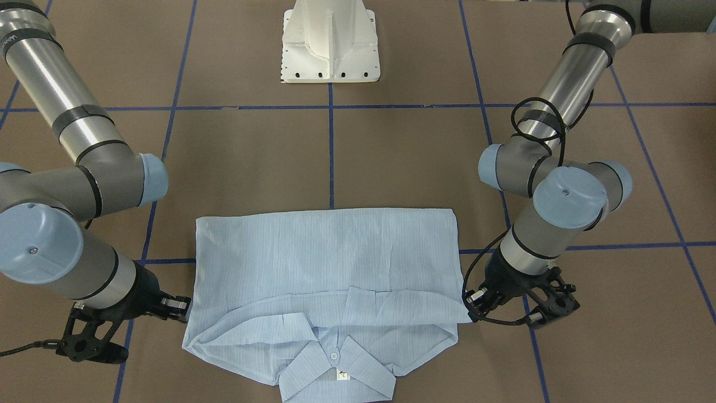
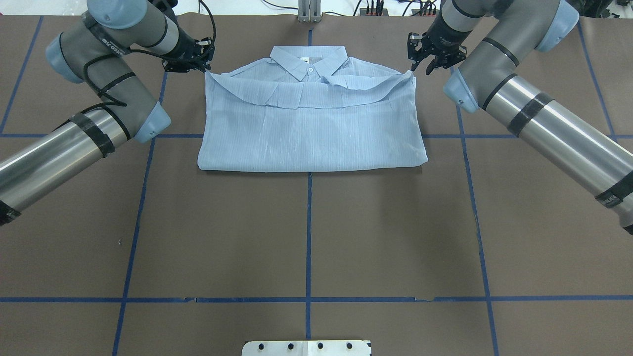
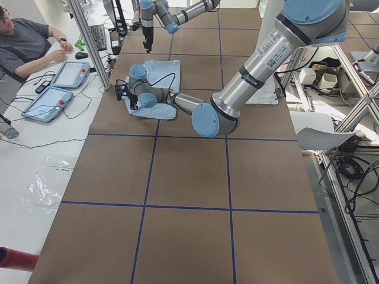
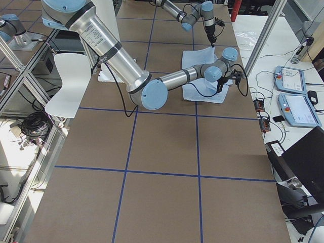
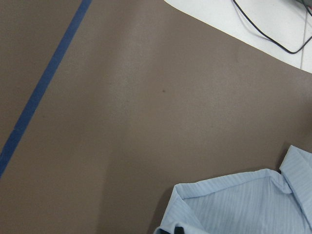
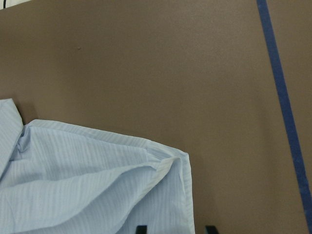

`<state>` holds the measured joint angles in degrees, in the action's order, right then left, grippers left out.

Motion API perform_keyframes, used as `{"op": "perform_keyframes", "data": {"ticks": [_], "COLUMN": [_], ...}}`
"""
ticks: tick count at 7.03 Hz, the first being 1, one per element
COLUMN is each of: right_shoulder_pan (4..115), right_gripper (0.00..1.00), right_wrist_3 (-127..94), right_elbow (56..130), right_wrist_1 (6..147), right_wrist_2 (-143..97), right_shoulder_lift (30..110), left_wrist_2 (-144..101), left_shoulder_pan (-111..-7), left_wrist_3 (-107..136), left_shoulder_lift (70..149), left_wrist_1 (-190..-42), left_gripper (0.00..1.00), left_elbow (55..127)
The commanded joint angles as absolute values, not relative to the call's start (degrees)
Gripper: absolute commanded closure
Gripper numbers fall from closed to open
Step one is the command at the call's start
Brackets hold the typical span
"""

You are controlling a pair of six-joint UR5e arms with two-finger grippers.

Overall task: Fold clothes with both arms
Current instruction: 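Raise the left gripper while the right gripper moves to the shirt's side edge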

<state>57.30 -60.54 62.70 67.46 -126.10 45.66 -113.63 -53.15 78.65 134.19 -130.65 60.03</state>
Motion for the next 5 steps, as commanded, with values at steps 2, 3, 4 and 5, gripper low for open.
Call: {"op": "perform_keyframes", "data": {"ticks": [2,3,4,5], "right_shoulder_pan": [53.6,52.2,49.1,47.0], "right_gripper": [0.0,0.0,0.0,0.0], "right_wrist_3": [-61.4,-61.4,-61.5,-61.5], "right_elbow": [78.3,84.5,89.0,88.9], "right_wrist_1": [64.2,64.2,64.3,64.3], "right_wrist_2": [-126.4,-126.7,-126.1,-125.6], "right_shoulder_lift": [57.5,62.3,66.9,67.8], "left_wrist_2": [-113.5,-113.5,-113.5,-113.6], "left_shoulder_pan": [-53.6,-53.5,-53.5,-53.5], "left_wrist_3": [78.5,78.9,78.9,78.9], "left_shoulder_lift": [133.6,133.5,133.5,133.4], "left_wrist_1": [-130.4,-130.4,-130.3,-130.0], "left_gripper": [0.01,0.01,0.01,0.01], "left_elbow": [60.9,61.5,62.0,62.4]}}
